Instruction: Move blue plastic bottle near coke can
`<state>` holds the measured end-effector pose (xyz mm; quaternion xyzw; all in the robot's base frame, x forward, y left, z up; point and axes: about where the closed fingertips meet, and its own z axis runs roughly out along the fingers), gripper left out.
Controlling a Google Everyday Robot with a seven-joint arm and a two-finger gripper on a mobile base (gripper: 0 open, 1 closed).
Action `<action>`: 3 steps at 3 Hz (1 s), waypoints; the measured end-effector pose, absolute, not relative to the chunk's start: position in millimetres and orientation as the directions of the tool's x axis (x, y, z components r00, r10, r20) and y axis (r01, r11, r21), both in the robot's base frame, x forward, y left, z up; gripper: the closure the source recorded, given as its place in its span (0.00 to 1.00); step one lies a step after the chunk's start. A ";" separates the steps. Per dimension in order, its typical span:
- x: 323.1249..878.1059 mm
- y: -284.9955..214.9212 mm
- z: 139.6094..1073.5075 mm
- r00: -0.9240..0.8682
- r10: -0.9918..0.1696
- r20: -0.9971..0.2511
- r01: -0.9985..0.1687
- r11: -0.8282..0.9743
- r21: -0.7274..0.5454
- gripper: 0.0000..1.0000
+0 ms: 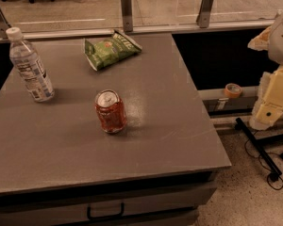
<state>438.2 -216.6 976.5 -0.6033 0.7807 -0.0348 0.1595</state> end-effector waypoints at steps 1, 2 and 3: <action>438.2 -216.6 976.6 -0.221 -0.953 -0.207 -0.931 0.270 -0.247 0.00; 442.2 -211.4 980.3 -0.200 -0.940 -0.275 -0.935 0.267 -0.233 0.00; 467.6 -172.6 993.2 -0.081 -0.928 -0.363 -0.953 0.179 -0.245 0.00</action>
Offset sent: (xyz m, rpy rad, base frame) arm 0.0098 0.0115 0.0059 0.1901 0.0095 0.0564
